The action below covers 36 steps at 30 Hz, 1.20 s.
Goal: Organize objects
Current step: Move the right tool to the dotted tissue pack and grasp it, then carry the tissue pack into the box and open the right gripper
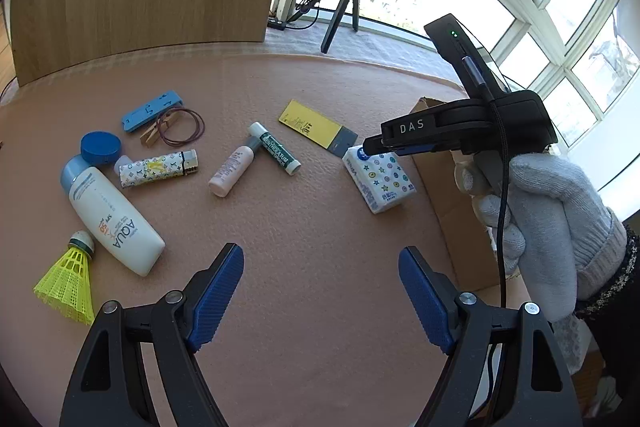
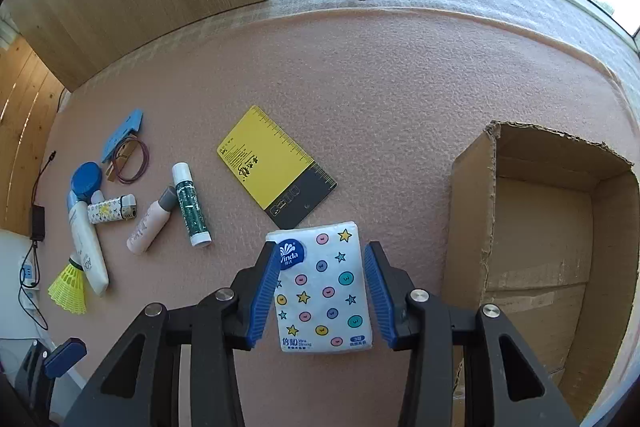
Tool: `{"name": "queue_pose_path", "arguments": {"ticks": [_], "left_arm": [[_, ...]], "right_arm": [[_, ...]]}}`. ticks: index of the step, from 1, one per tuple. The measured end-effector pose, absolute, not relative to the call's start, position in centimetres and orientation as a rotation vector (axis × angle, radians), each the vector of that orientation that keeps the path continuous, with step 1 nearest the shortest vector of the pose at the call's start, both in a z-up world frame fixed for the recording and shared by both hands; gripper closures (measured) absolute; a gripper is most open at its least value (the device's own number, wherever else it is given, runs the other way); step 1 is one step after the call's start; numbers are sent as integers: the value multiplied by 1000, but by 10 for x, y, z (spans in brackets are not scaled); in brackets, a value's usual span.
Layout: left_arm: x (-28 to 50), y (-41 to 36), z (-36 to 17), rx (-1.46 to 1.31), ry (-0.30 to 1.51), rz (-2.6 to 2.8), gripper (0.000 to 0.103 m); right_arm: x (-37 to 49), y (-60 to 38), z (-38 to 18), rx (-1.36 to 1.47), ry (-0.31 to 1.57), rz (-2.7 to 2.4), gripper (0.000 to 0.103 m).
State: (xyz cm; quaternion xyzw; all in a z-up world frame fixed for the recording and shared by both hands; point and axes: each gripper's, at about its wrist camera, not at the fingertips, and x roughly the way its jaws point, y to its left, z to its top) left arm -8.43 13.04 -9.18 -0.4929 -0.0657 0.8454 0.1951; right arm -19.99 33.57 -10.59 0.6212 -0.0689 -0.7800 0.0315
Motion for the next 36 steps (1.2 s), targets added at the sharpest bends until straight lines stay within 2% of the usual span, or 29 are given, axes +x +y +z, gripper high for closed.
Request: {"name": "queue_pose_path", "arguments": {"ticks": [10,22,27,31,36], "left_arm": [[-91,129,-102,-1404,-164,2356,20],[-101,143,-146,-1490,-144,2243,21],[-105,152,-159,-1511,-153,2200,28],[-110,156,-170,-1536,-165,2177,40],[-113,161,-174,-1528,-181,2151,48]], "right_arm": [[-192,319,-118,1928,-271,-2300,64],[-148,297,-128,1887,-526,-2133,65],[-135,298,-130,1862,-567,-2111,65],[-129,300,-132,1853,-573,-2104,65],[-126,301,-135,1847,-584,-2108,65]]}}
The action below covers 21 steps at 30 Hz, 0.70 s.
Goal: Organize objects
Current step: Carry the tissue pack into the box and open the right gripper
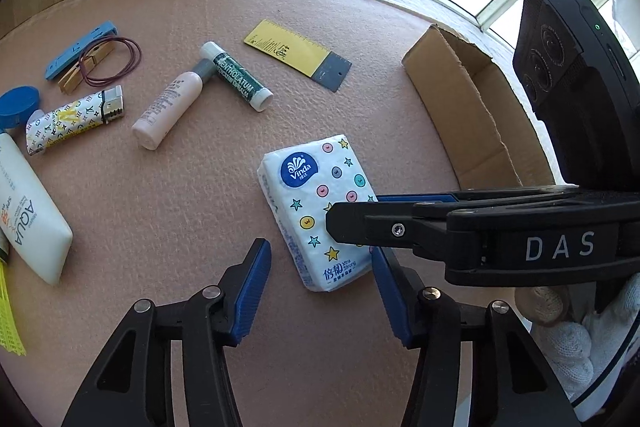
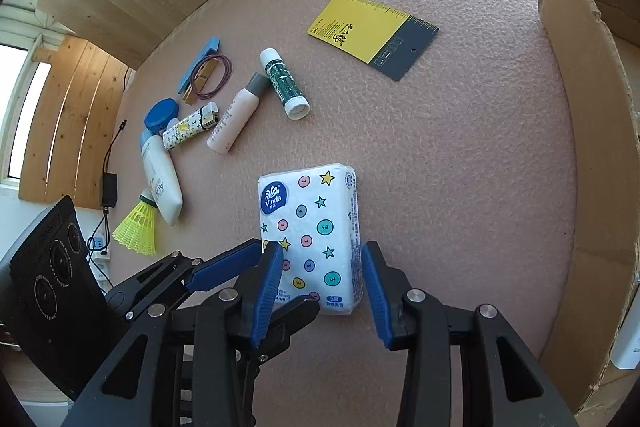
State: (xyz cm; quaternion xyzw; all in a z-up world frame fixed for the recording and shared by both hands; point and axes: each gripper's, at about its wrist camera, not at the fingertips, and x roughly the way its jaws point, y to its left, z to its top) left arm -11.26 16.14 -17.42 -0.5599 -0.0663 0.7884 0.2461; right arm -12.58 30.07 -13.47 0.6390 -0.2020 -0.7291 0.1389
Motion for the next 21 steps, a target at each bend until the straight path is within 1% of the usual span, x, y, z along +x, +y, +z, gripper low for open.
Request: {"name": "queue_pose_path", "arguments": {"ticks": [2,6,11,16,21], "left_arm": [[-113,164,-174,-1525,-184,2139,54],[-113,168,-174,-1524,-173,2143,55],[-111,170,-168,-1518,-166,2155,55],[-107,181,-154,-1481,-145,2171,55],[-102,201,-133,-1415,-81,2190,55]], "right_arm": [[-124,300,-135,1845,-576,-2108,66],[-121,299,-133,1833,-553,-2126,68],[-116,301,-130,1818,-570,-2131,69],[-110,310,-118,1786,-584,-2159,69],[-100,325,-98,1739,-598,-2207,69]]}}
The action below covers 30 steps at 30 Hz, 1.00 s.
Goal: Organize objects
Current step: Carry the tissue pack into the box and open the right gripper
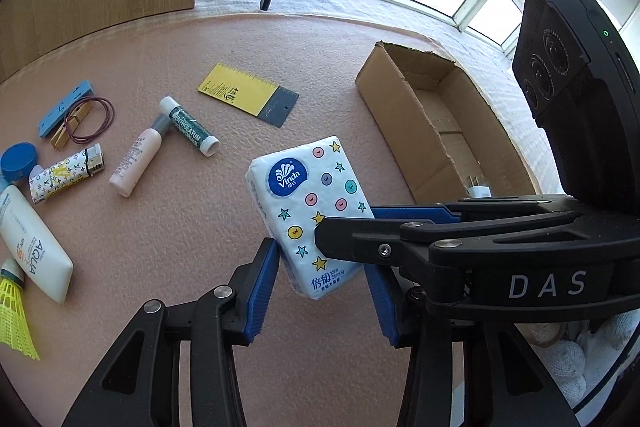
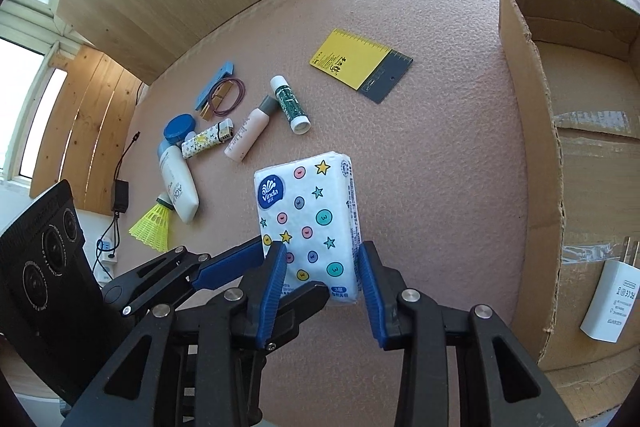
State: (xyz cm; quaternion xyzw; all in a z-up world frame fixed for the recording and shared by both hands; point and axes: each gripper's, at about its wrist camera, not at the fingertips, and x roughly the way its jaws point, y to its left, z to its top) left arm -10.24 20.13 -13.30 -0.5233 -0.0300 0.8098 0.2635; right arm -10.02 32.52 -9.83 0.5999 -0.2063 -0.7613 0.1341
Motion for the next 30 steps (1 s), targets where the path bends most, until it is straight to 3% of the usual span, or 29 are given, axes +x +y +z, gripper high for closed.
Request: {"name": "queue_pose_path", "arguments": {"ticks": [16,30], "left_arm": [[-104,308,-82,-1218,41,2141,55],[-117,385,-99,-1229,104,2092,55]], "right_arm": [[-70,422,-37,1590,-675,-2435,69],[-72,492,-53,1620,-747,-2478,69]]}}
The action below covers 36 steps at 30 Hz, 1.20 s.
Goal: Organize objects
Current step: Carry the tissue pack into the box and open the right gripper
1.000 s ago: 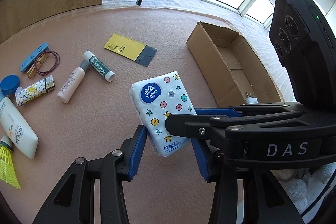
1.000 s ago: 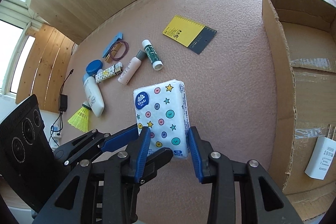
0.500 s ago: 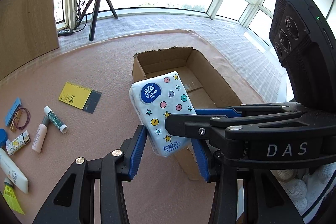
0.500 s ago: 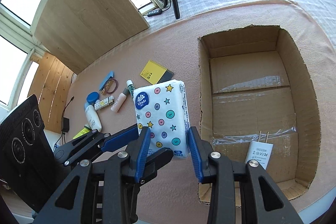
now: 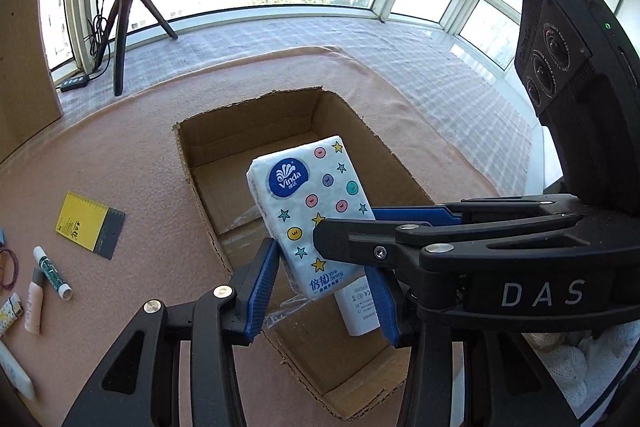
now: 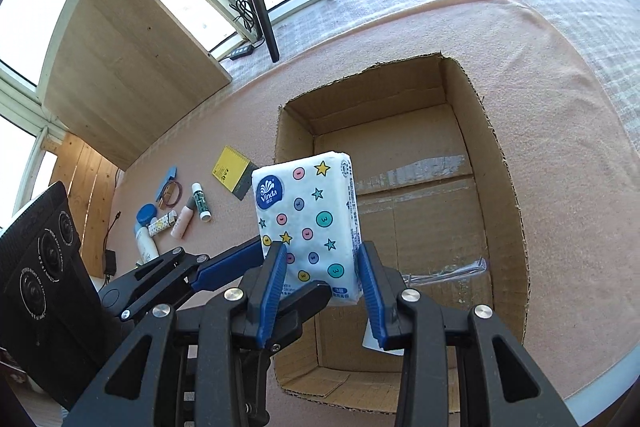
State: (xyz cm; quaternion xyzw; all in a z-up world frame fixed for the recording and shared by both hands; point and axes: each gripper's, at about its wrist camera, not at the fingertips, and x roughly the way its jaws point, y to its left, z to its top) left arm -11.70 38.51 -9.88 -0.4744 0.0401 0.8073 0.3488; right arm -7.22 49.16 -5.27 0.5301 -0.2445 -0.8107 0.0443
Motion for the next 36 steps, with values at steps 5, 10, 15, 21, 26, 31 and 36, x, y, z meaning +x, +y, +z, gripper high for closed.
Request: {"name": "queue_pose_path", "arguments": {"ticks": [5,10,15,21,26,31,36], "left_arm": [[-122,395,-104,-1242,118,2088,55],[-128,399,-107,-1253,130,2085,55],[-136,400,-109,-1262,124,2110,24],[-132,398,-108,-1237,160,2123,17],[-128,394,-108,-1241,162,2114,17],[-125,384,-105,-1236,160,2122,17],[-122,362,-100,-1240,146,2151,17]], "right_arm": [[-75,500,-60,1635,-748,-2471,69],[-78,503,-63,1642,-734,-2472,69],[-81,505,-60,1613,-705,-2497,66],[-79,511,-54,1601,-706,-2567,44],[-79,508,-52,1602,-708,-2565,44],[-79,500,-50,1600,-705,-2565,44],[-77,490,-46,1576,-698,-2583,44]]}}
